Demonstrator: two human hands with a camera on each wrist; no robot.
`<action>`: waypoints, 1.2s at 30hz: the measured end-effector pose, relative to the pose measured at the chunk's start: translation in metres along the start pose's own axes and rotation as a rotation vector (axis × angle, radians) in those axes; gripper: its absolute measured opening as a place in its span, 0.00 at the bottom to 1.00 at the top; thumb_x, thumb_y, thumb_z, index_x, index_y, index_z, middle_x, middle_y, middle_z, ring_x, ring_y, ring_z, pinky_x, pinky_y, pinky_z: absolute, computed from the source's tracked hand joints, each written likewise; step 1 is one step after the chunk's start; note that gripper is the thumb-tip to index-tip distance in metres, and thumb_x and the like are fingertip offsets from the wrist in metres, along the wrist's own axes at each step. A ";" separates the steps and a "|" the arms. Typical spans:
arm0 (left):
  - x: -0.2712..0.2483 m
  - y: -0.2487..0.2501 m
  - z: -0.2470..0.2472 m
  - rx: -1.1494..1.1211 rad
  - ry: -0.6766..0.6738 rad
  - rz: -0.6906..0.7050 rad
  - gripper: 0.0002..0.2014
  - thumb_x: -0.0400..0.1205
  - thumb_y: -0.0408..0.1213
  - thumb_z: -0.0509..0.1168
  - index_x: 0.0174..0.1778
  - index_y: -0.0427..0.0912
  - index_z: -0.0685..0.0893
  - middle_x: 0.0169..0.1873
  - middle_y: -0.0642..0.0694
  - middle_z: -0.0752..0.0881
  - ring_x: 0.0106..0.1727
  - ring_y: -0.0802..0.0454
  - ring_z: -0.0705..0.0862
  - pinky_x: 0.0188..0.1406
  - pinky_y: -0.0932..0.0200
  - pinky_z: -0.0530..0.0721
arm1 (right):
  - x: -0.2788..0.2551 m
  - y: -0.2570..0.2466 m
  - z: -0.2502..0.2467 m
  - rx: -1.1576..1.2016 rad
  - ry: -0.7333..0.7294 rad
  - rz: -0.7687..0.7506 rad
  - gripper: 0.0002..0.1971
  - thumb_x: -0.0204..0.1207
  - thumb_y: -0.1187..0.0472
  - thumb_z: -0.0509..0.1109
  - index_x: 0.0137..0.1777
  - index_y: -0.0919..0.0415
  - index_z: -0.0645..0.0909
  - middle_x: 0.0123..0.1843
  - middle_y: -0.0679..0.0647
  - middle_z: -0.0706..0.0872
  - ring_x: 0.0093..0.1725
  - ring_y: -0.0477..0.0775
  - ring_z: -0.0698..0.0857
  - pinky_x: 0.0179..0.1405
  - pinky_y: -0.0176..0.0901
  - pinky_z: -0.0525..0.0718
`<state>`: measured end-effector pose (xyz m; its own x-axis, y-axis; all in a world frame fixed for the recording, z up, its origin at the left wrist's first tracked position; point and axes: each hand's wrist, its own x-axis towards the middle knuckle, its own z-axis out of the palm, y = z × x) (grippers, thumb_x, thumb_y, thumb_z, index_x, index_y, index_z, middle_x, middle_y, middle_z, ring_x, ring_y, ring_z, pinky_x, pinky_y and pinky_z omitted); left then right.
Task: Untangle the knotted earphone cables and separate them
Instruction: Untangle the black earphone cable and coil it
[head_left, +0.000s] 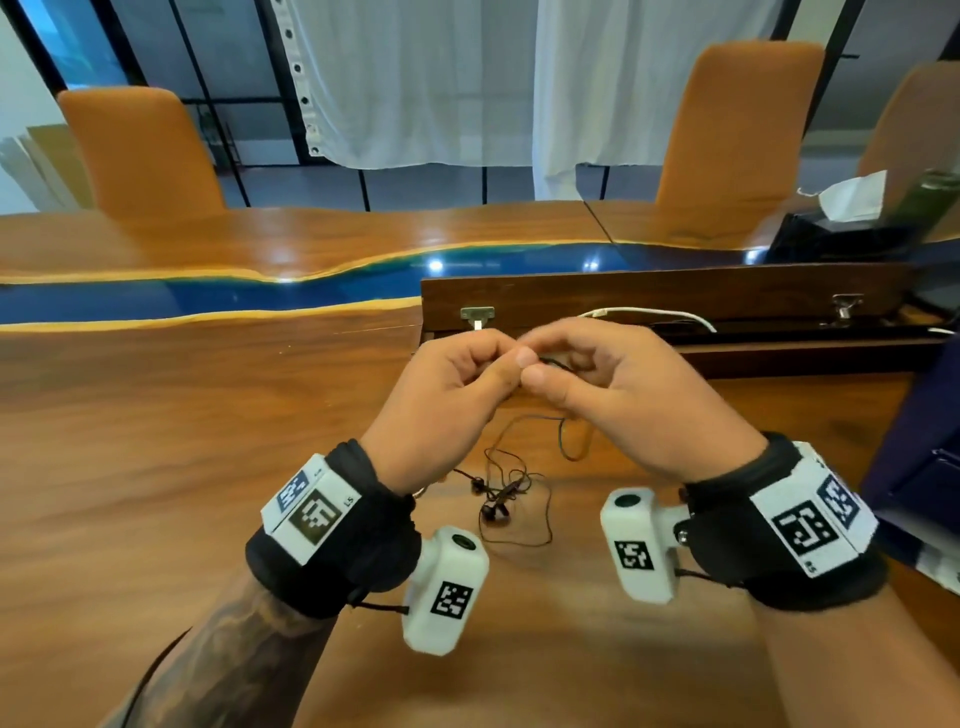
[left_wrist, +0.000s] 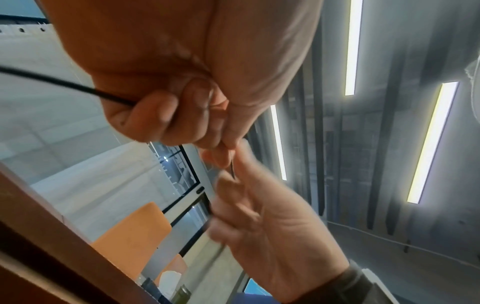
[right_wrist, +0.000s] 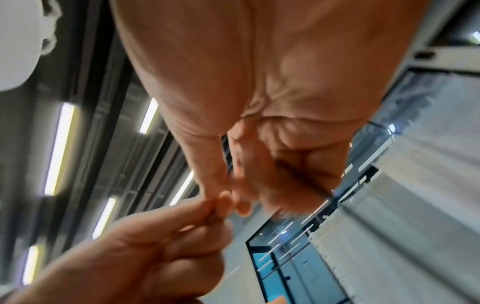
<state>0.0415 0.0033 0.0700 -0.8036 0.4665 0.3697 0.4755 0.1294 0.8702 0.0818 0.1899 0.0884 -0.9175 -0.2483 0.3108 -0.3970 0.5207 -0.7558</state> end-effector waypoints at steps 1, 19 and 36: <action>-0.002 -0.002 -0.003 -0.020 0.008 -0.020 0.12 0.88 0.38 0.62 0.49 0.39 0.89 0.23 0.61 0.78 0.24 0.63 0.73 0.28 0.70 0.71 | 0.002 0.001 -0.005 -0.102 0.063 -0.012 0.06 0.84 0.54 0.71 0.57 0.49 0.88 0.46 0.45 0.90 0.46 0.40 0.87 0.44 0.31 0.82; -0.019 -0.015 -0.006 -0.264 -0.027 -0.155 0.15 0.85 0.45 0.62 0.45 0.37 0.86 0.24 0.51 0.70 0.25 0.55 0.63 0.23 0.63 0.62 | 0.001 -0.003 0.011 -0.109 -0.103 -0.004 0.13 0.82 0.49 0.72 0.66 0.43 0.83 0.51 0.34 0.88 0.53 0.33 0.85 0.52 0.31 0.81; -0.004 0.008 0.003 -0.957 -0.195 -0.088 0.13 0.90 0.37 0.51 0.51 0.39 0.81 0.34 0.49 0.72 0.32 0.56 0.68 0.34 0.59 0.66 | -0.022 0.063 0.075 0.261 0.049 0.142 0.13 0.88 0.58 0.67 0.47 0.40 0.89 0.34 0.40 0.84 0.30 0.39 0.78 0.33 0.40 0.76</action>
<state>0.0497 0.0049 0.0747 -0.7078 0.6369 0.3055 -0.1437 -0.5533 0.8205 0.0785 0.1668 -0.0095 -0.9659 -0.1449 0.2146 -0.2508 0.3180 -0.9143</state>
